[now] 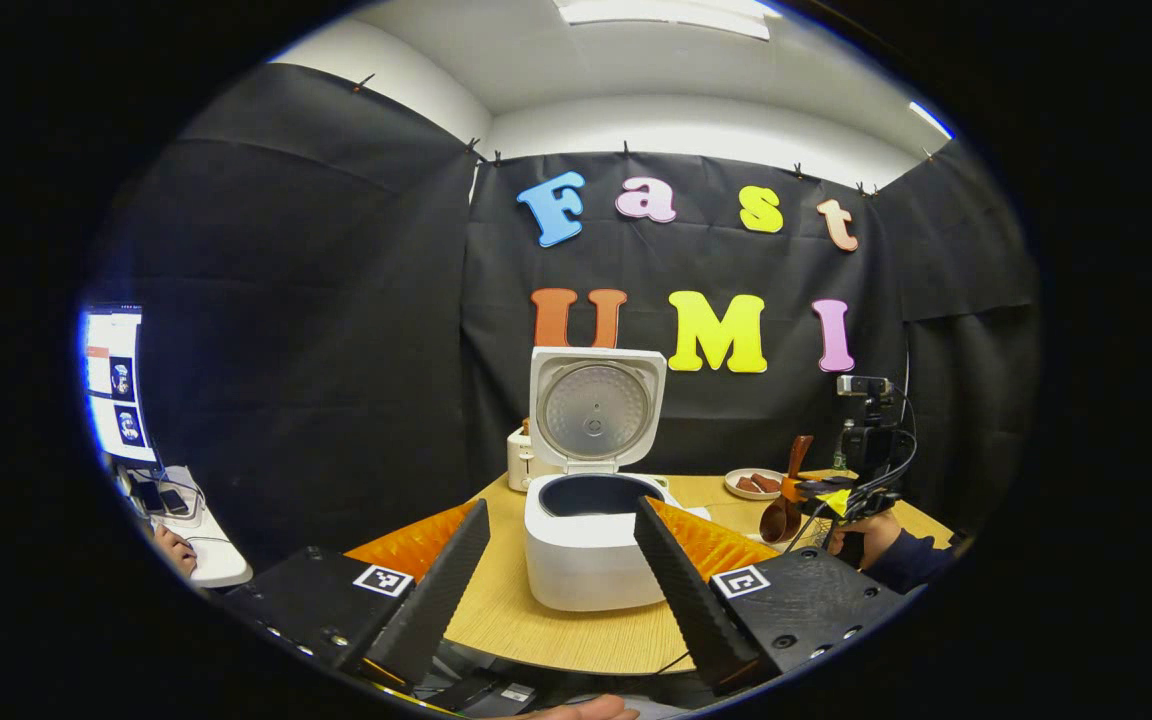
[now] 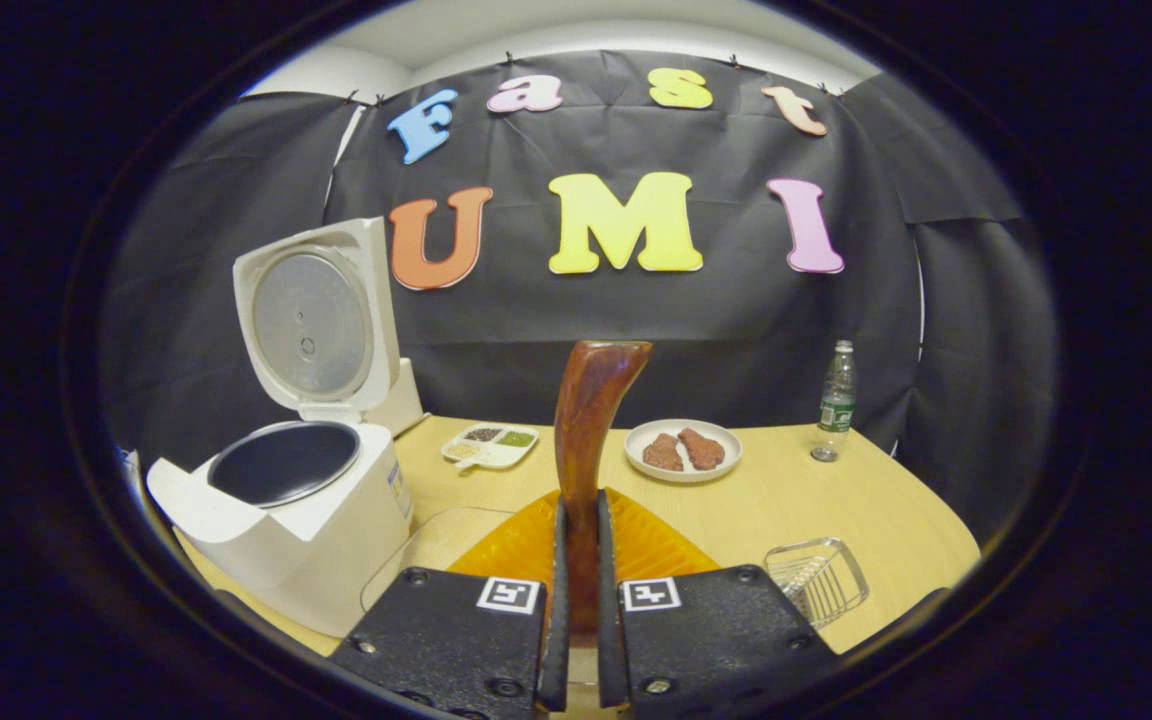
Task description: Close the left gripper, press the button to open the rice cooker; take a wooden spoon from the chopstick holder with the right hand, scoop a spoonful of rice and pour it into the rice cooker, then put the wooden spoon back into the chopstick holder.
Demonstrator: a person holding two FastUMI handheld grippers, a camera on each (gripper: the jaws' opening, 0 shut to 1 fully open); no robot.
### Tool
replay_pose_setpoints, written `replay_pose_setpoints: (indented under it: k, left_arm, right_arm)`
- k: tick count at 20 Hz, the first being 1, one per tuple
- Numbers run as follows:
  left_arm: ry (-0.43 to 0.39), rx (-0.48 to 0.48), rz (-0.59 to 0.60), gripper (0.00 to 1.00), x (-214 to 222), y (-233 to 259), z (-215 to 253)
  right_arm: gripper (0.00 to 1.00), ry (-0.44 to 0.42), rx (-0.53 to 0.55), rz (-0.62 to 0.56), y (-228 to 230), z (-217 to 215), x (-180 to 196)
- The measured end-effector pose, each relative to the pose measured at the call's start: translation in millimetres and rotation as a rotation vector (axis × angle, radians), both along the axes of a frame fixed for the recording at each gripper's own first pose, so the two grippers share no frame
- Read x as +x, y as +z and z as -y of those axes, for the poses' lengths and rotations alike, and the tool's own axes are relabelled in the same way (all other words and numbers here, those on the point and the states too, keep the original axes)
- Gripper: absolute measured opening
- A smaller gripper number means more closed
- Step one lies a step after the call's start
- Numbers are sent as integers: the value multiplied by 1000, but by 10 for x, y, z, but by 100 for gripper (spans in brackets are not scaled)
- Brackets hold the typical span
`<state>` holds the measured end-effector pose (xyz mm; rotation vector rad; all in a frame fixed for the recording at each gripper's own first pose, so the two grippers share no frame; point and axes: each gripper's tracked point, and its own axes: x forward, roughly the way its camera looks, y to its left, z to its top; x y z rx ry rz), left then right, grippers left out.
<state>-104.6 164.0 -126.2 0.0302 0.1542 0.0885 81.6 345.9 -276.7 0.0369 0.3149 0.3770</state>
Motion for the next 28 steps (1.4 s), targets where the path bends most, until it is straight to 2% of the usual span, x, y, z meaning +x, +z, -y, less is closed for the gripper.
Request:
replay_pose_setpoints:
  k: [3,5,10,15,18,26,28]
  left_arm:
    - [-3,0,-11,93,51,-37,15]
    - [-4,-3,-18,93,66,-38,26]
    - [-14,6,-19,93,82,-20,53]
    - [-23,18,-21,93,90,-33,101]
    - [-15,21,-26,93,78,-47,85]
    - [4,24,-46,93,69,-148,45]
    - [2,21,-45,93,55,-155,54]
  right_arm:
    - [17,-100,-68,-2,-190,124,179]
    - [17,-85,-54,-37,-339,-2,184]
    - [17,12,164,-199,-454,-323,-40]
    - [17,-46,381,-329,-469,-70,25]
    - [17,-70,507,-320,-279,123,94]
    - [17,-59,783,-252,357,501,75]
    - [17,-56,888,-261,482,562,60]
